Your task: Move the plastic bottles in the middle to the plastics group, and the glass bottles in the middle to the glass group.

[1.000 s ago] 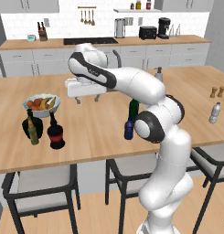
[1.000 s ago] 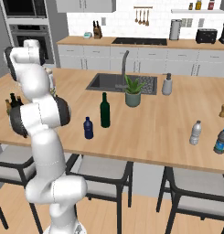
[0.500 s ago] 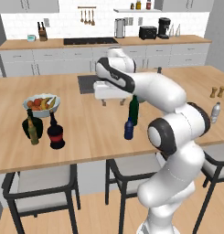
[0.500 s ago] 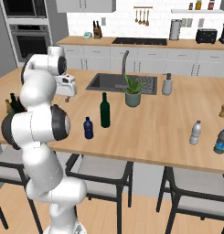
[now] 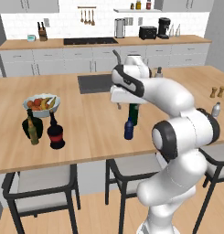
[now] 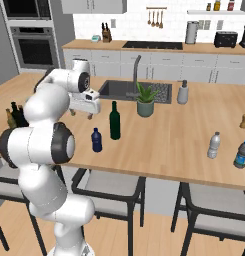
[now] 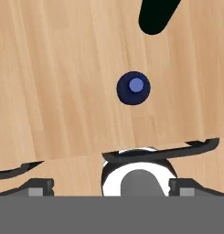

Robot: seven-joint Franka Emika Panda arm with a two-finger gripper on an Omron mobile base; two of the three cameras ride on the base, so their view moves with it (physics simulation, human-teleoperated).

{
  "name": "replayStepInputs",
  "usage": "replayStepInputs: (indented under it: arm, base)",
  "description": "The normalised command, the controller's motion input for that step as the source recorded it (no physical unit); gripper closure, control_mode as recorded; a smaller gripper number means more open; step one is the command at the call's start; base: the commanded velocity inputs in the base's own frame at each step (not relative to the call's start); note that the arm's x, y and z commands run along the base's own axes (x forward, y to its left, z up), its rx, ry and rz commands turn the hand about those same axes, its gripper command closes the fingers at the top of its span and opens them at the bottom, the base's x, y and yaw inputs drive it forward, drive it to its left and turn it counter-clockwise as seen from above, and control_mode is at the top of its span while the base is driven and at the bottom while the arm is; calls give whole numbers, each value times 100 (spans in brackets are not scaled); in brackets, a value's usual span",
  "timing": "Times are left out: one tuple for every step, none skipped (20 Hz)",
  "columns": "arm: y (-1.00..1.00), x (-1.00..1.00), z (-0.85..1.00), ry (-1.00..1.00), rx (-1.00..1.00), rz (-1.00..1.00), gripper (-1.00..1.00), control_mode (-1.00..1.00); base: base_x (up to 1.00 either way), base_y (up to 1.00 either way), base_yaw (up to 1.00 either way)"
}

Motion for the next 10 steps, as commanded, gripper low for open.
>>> replayStepInputs:
  arm:
    - [-42,34,-40,-6,0,0,-100,-100]
    - [-44,31,-42,-7,0,0,-100,-100]
    - [-41,31,-41,-7,0,0,-100,-100]
    - [-38,44,-43,-4,0,0,-100,-100]
    - [-31,50,-49,-2,0,0,-100,-100]
    - [-36,44,-51,-3,0,0,-100,-100]
    - [-39,36,-51,-5,0,0,-100,-100]
    - [-32,34,-47,-4,0,0,-100,-100]
    - [-19,34,-47,-2,-1,0,-100,-100]
    - [-19,32,-47,-2,0,0,-100,-100]
  base:
    - [0,0,0]
    - [0,0,0]
    - [0,0,0]
    - [0,0,0]
    - [0,0,0]
    - [0,0,0]
    - [0,0,0]
    - [0,0,0]
    - [0,0,0]
    - [0,0,0]
